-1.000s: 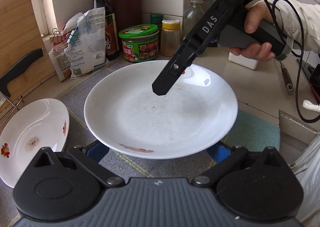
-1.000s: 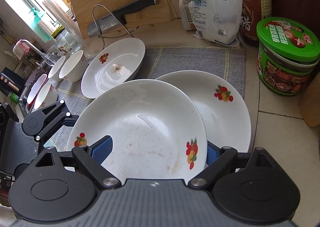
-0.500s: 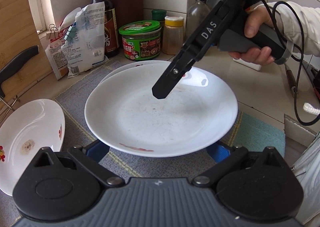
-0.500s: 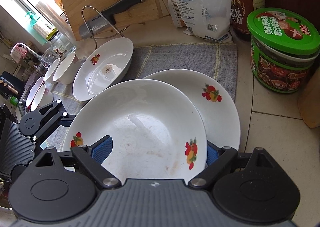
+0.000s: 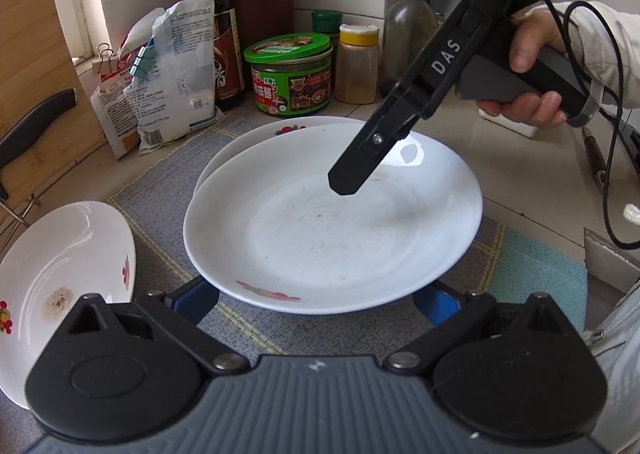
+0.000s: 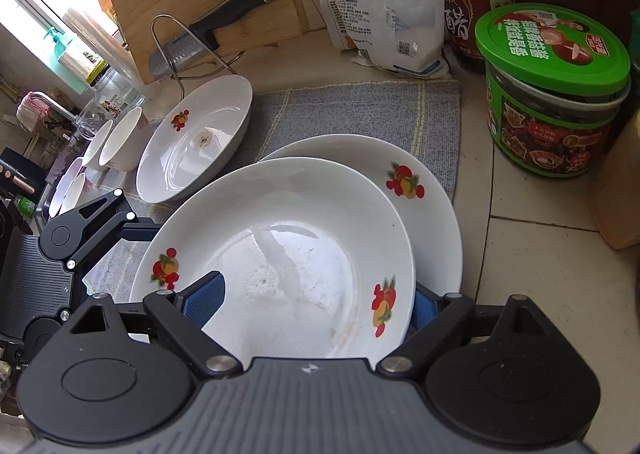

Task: Organize plates and bowls
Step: 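Lower the large plate onto the placed plate with the right gripper, then open the right gripper and withdraw it from the stacked plates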

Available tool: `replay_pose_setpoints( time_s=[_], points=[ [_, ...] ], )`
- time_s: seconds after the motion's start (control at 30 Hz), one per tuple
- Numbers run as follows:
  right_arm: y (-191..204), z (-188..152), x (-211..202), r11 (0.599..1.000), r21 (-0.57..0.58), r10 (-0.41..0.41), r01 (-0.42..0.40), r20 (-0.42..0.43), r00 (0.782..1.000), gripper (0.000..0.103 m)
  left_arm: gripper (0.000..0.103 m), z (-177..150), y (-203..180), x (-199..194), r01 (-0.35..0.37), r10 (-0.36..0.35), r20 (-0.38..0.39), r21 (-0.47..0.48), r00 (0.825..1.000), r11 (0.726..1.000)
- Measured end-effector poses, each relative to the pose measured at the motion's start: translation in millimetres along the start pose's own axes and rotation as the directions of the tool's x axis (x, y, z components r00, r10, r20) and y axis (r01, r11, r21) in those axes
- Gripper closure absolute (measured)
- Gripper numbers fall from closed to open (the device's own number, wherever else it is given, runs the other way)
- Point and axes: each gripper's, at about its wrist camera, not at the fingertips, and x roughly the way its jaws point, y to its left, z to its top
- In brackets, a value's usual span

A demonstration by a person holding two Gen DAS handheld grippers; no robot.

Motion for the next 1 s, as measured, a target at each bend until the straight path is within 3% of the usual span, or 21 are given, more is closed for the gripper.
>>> replay_pose_setpoints(
  time_s=[1.0],
  points=[
    [5.4, -10.1, -17.1, 0.999, 0.016, -0.033, 0.033, 0.025, 0.999, 0.005, 0.002, -0.1, -1.0, 3.9, -0.03, 0.03, 0.01, 0.067, 1.0, 0.997]
  ],
)
